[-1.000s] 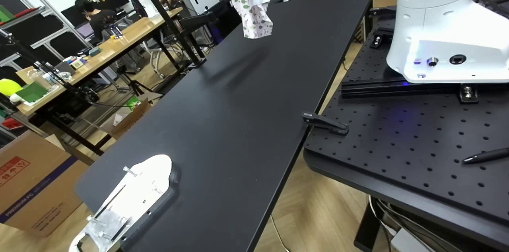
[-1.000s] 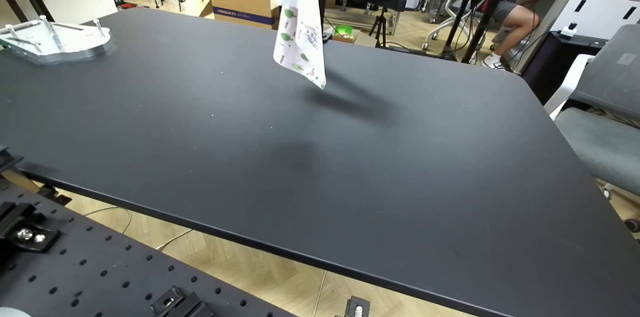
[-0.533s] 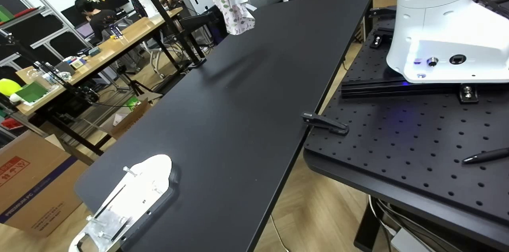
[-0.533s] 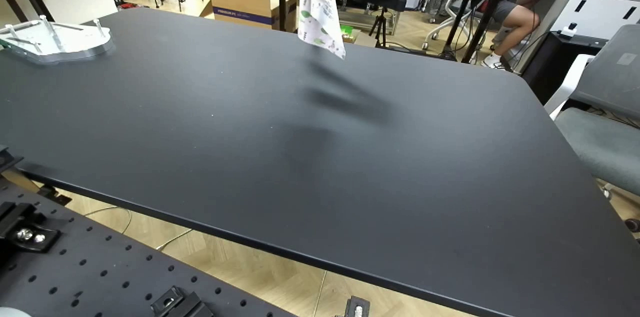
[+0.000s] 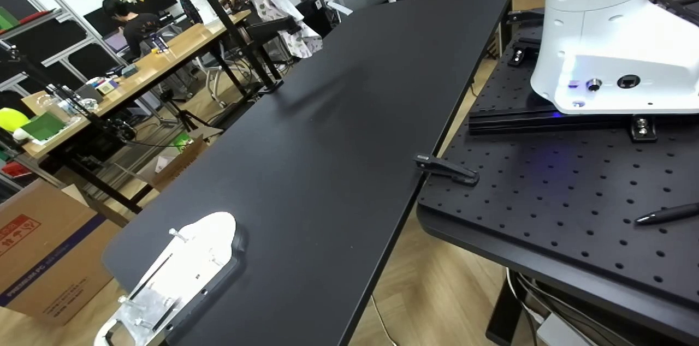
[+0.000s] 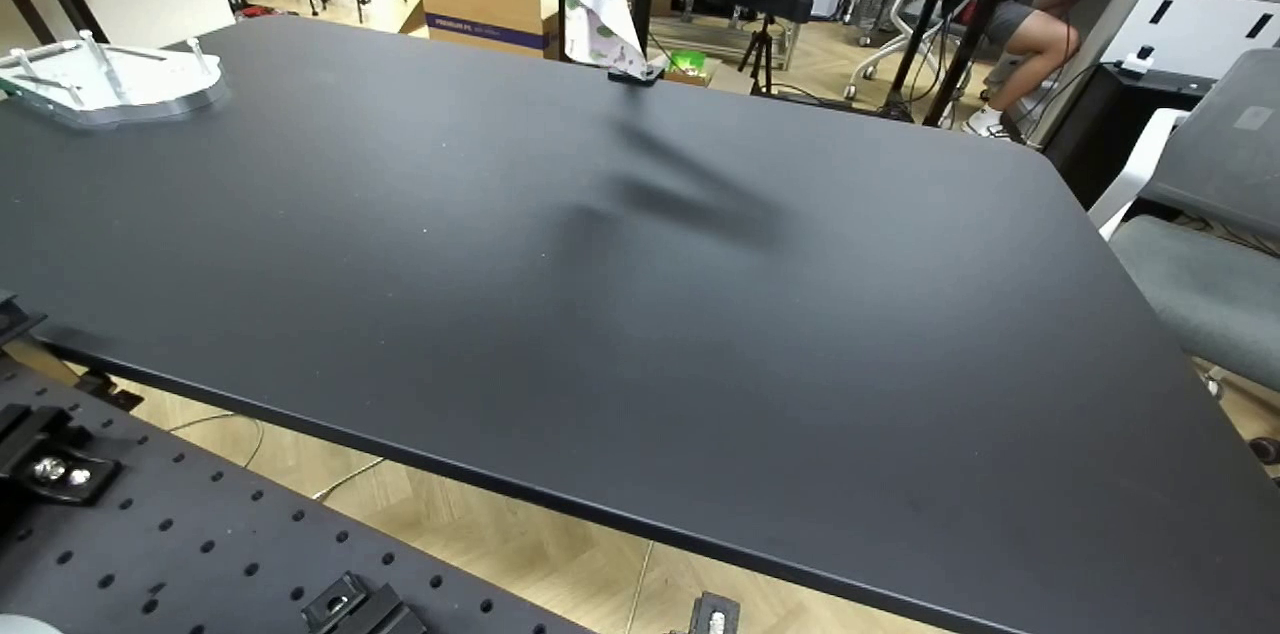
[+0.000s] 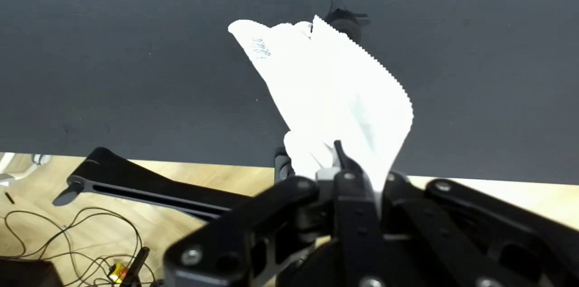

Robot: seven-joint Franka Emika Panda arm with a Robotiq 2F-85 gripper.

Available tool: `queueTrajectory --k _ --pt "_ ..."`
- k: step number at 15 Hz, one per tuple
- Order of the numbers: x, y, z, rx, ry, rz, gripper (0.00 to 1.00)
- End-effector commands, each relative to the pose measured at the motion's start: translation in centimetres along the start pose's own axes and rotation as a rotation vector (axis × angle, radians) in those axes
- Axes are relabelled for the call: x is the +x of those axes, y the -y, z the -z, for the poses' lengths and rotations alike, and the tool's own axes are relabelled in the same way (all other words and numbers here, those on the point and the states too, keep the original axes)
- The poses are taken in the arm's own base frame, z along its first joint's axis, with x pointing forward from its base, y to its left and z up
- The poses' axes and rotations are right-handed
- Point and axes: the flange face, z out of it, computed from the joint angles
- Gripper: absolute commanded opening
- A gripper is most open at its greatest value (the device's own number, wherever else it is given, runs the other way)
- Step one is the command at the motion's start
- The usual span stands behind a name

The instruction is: Hang the cloth on the stand

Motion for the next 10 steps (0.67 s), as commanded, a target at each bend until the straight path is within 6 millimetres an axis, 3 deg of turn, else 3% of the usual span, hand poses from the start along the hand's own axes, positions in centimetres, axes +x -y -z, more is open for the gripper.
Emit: queueTrajectory --k 1,5,10 --pt "3.1 1.1 1.1 0.0 -0.031 -0.038 0.0" --pt "4.7 2.8 2.1 0.01 -0.058 -0.017 0.0" --pt "4.1 4.0 -0.1 0.028 -0.014 -0.039 0.0"
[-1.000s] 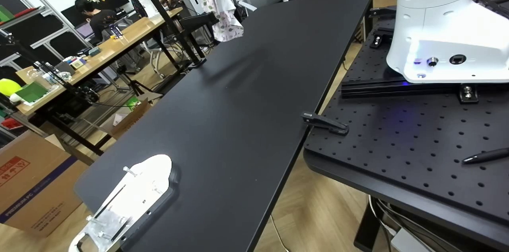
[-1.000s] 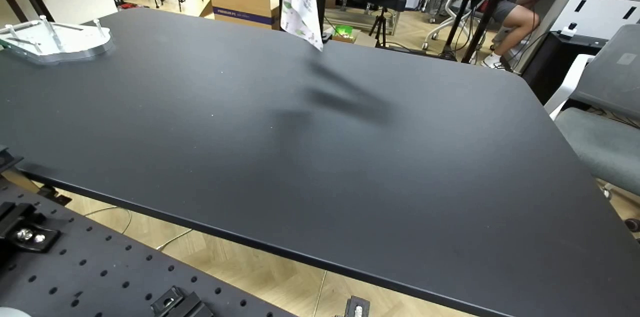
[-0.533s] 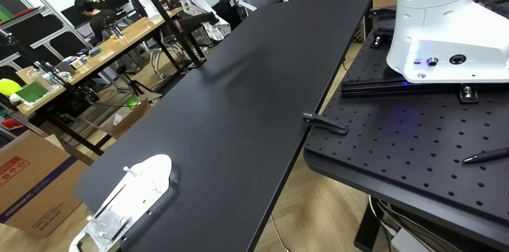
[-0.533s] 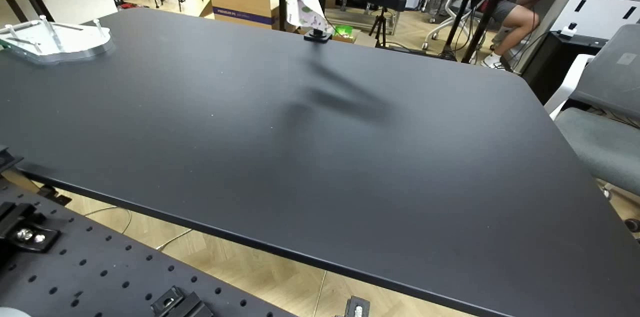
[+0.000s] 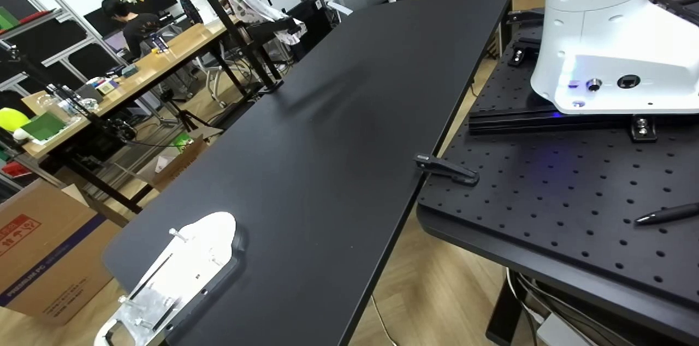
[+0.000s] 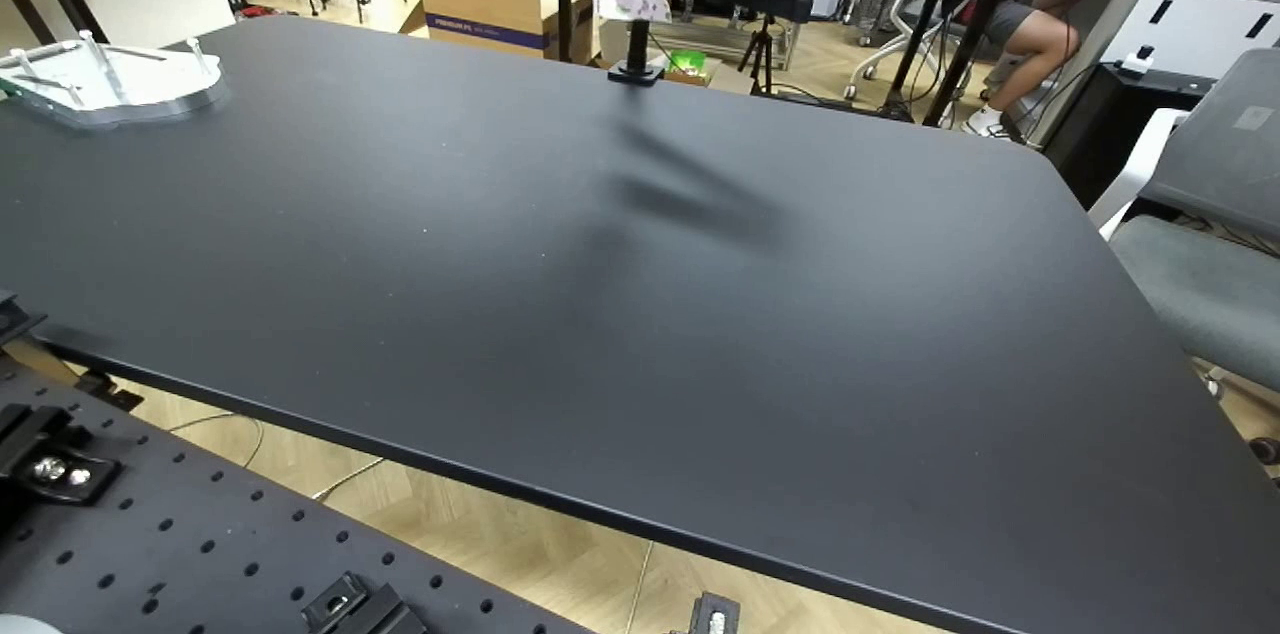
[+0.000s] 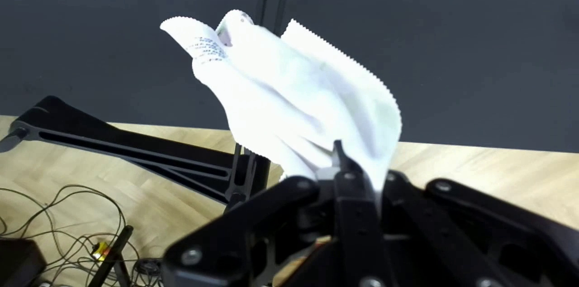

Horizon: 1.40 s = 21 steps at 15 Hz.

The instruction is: Hang the cloth on the stand

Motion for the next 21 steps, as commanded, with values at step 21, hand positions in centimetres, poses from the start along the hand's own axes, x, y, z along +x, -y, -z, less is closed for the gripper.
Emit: queueTrajectory --k 21 --pt "-5.1 -0.4 -10.2 0.043 0.301 -0.027 0.0"
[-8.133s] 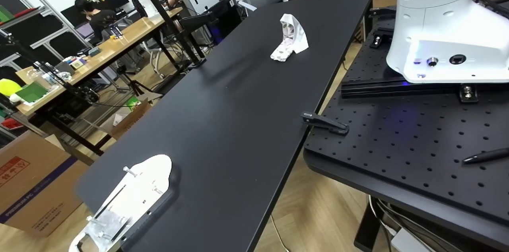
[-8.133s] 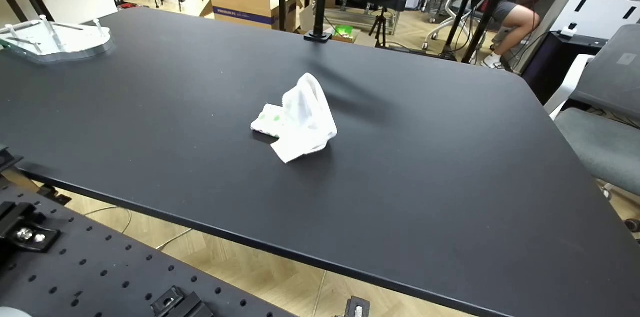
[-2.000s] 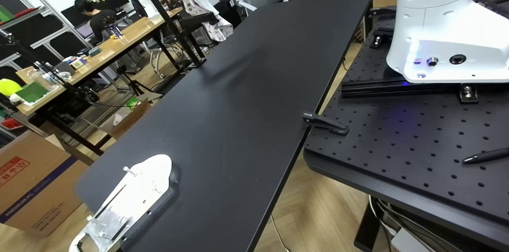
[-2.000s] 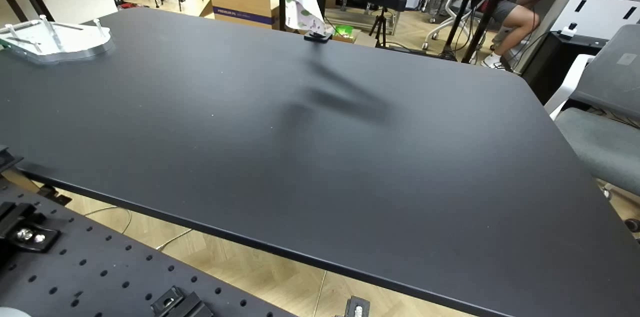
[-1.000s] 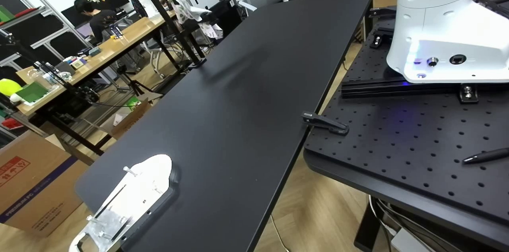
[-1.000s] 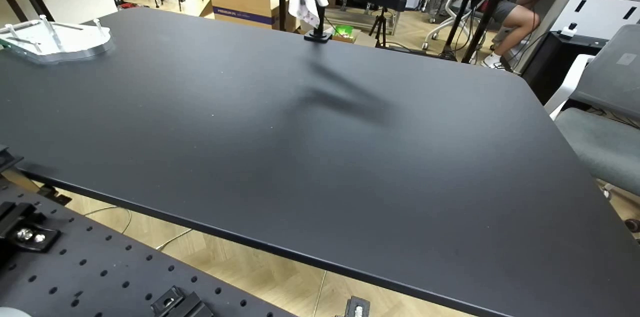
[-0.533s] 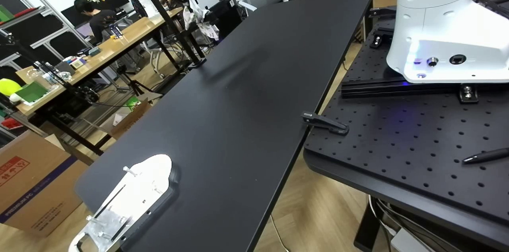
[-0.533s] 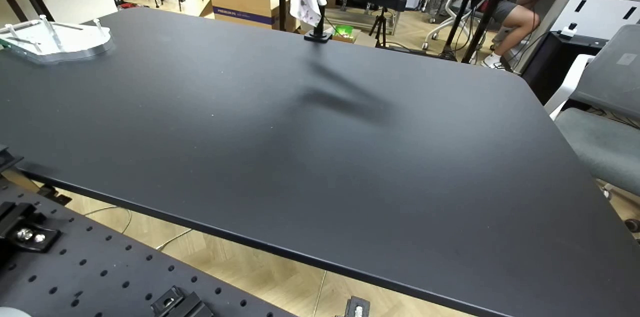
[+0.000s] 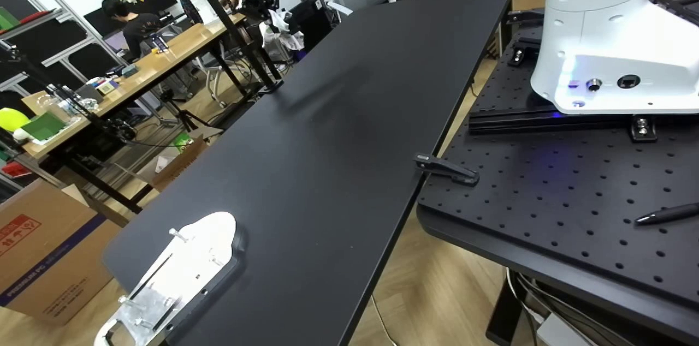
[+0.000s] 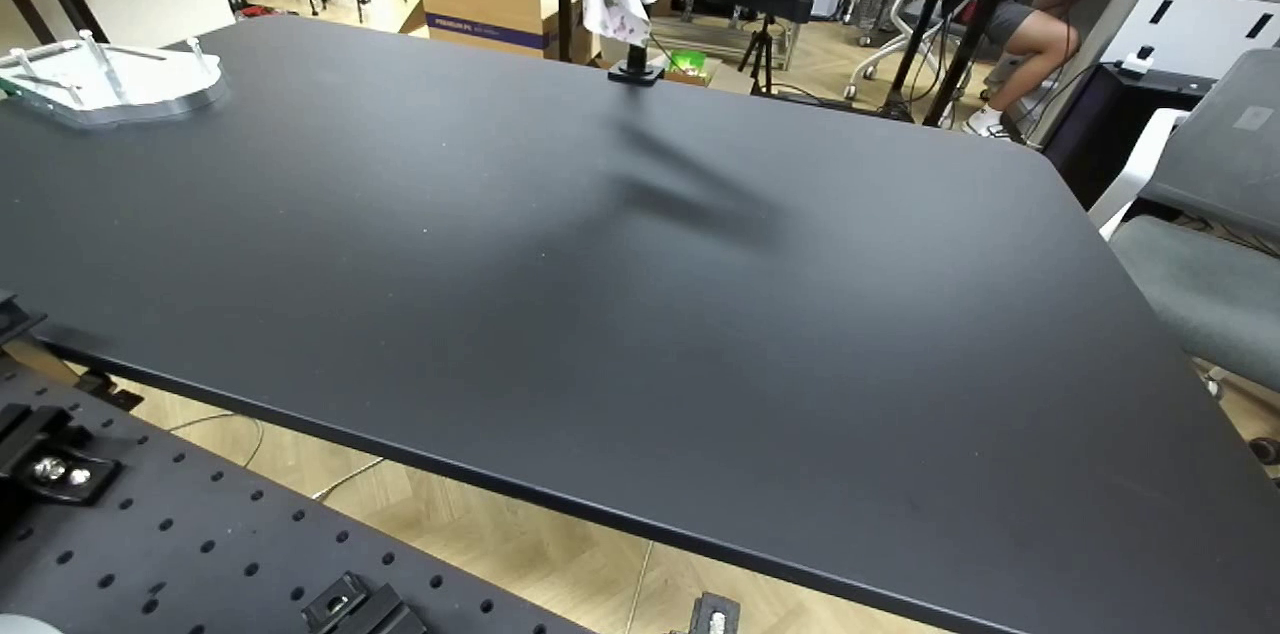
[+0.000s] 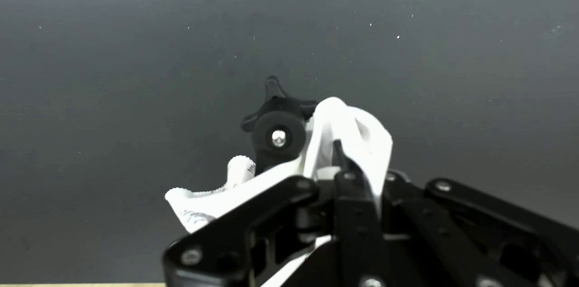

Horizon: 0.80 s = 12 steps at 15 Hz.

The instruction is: Hang the cloth on the stand

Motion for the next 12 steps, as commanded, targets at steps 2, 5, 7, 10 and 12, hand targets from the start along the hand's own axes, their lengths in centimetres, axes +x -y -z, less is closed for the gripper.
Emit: queueTrajectory --k 2,5,7,10,12 --pt "-0.4 0.9 -0.8 -0.001 0.056 0.043 0.0" --pt "-0.6 1.1 -0.7 0.003 0.069 0.049 0.32" --pt "-0.7 1.1 -0.3 -0.001 0.066 0.052 0.47" --pt "-0.5 1.2 0.6 -0.012 0.048 0.059 0.67" --pt "-0.4 1.5 1.7 -0.028 0.027 0.072 0.8"
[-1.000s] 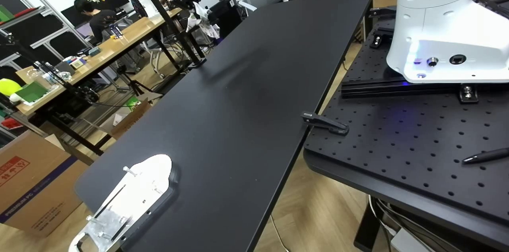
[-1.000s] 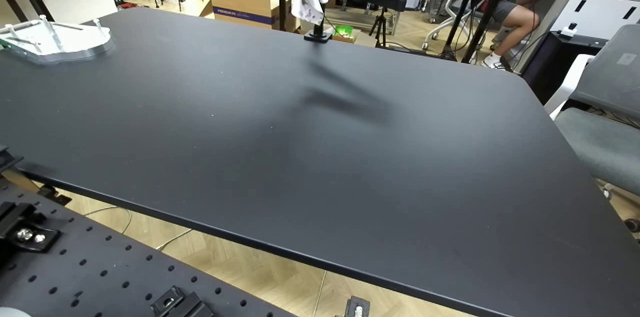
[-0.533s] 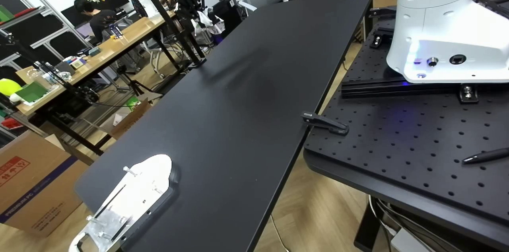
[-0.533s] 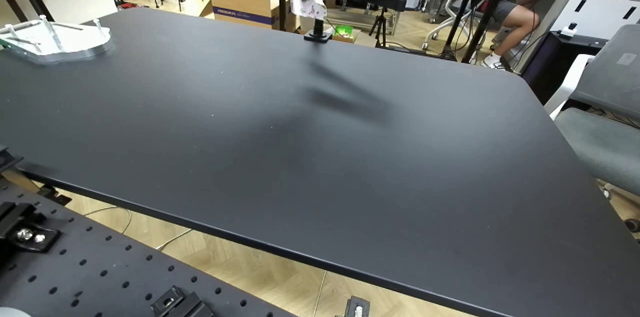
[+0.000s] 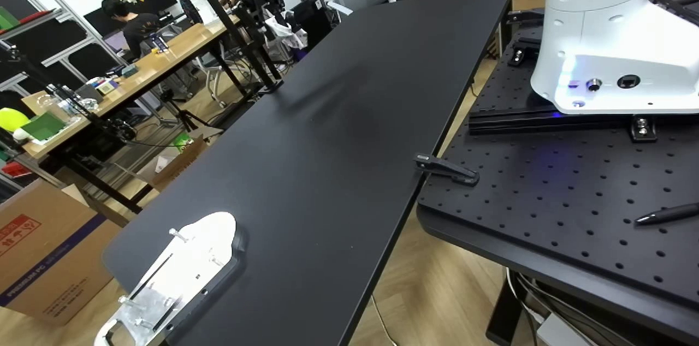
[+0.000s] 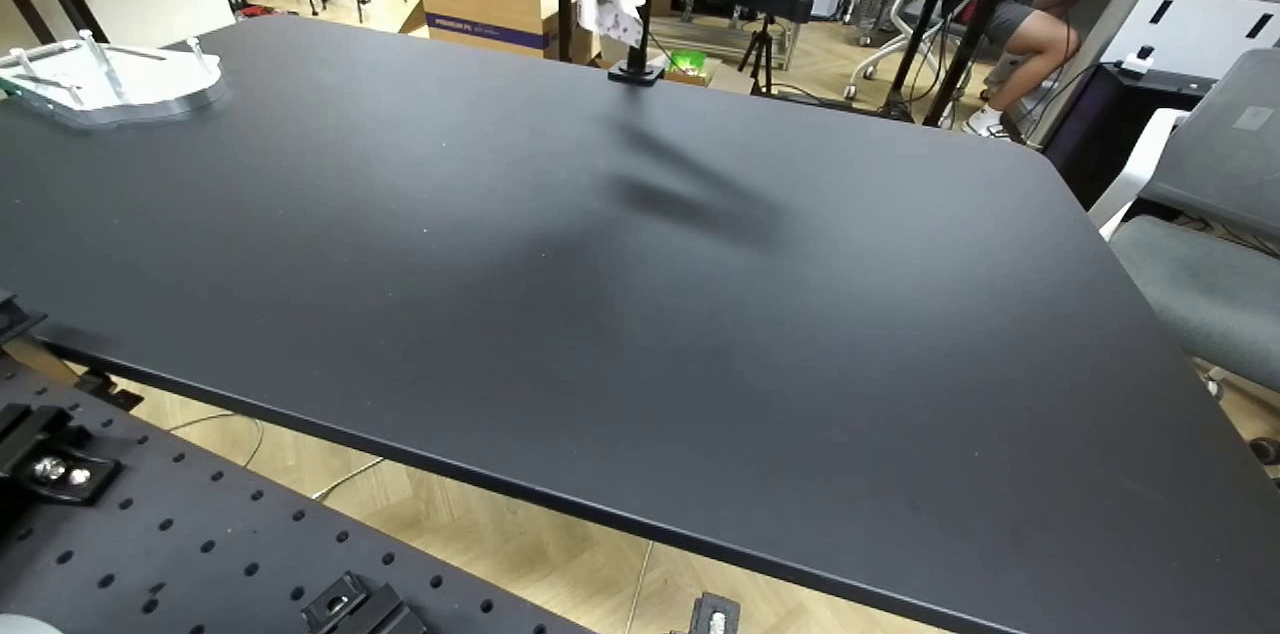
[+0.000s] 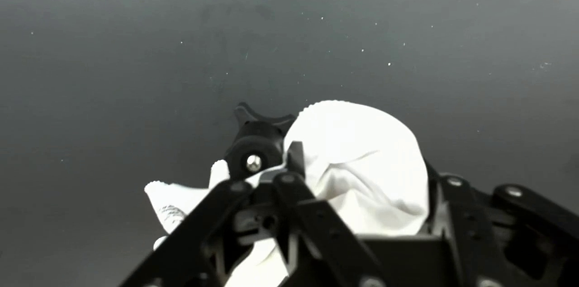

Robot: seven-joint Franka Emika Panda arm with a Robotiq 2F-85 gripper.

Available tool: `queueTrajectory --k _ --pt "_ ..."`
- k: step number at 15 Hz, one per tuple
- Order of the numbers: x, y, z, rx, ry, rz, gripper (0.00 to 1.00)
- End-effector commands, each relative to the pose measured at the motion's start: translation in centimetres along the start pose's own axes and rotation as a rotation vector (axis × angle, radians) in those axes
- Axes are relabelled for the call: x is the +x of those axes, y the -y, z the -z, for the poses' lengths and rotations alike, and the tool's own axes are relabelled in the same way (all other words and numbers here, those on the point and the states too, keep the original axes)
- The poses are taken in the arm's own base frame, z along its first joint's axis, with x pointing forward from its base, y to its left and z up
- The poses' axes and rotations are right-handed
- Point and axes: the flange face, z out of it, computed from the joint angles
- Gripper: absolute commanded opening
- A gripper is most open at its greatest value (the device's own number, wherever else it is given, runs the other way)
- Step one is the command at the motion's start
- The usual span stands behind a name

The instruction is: Hang the cloth on the stand

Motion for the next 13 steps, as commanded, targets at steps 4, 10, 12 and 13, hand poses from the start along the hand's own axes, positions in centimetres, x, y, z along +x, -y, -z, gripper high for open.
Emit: queueTrajectory --k 4,10,12,13 --pt "0.0 1.5 4.6 -0.06 -0.063 0.051 1.0" --pt "-0.8 2.5 5.6 -0.06 -0.028 0.083 1.0" --pt "-1.9 2.4 5.0 -0.053 0.041 0.11 1.0" --pt "-0.8 2.5 4.5 -0.063 -0.003 0.091 1.0"
